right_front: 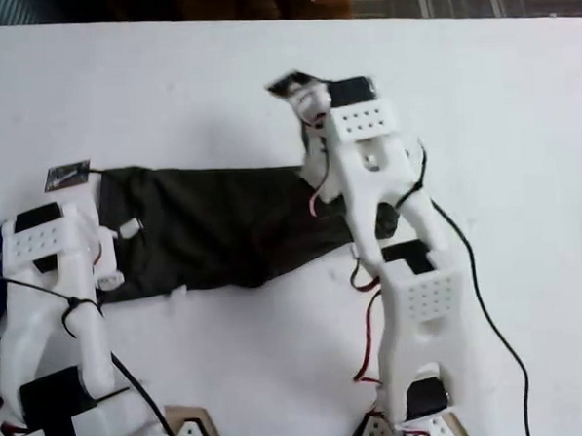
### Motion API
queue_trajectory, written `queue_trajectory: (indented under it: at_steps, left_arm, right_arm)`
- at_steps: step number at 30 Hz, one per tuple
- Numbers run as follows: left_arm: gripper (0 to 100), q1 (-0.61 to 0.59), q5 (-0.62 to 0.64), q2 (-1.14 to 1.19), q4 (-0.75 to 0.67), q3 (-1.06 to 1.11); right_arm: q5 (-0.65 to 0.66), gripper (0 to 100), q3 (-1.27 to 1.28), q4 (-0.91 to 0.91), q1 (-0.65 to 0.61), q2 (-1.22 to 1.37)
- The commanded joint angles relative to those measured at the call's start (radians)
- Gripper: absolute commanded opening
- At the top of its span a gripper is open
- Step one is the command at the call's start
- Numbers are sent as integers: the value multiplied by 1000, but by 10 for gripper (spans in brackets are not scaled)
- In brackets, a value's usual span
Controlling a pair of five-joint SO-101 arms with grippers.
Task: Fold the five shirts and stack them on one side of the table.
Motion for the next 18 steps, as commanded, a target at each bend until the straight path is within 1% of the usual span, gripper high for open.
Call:
queue_trajectory:
  at_steps: [1, 4, 7, 10, 14, 18]
  left_arm:
    - [25, -6, -5, -9, -2, -36]
    - [25, -6, -5, -9, -2, -39]
    - [25, -6, -5, -9, -2, -39]
    - [25, -6, -5, -9, -2, -41]
    - [25, -6, -5, -9, -2, -41]
    - [25, -6, -5, -9, -2, -42]
  right_arm:
    - [9, 18, 71, -33, 64, -74]
    - [18, 18, 146, -119, 97, -73]
    - [77, 18, 203, -182, 119, -73]
    - [115, 18, 245, -254, 170, -73]
    - [172, 18, 229, -303, 232, -73]
    - [178, 18, 167, -295, 239, -82]
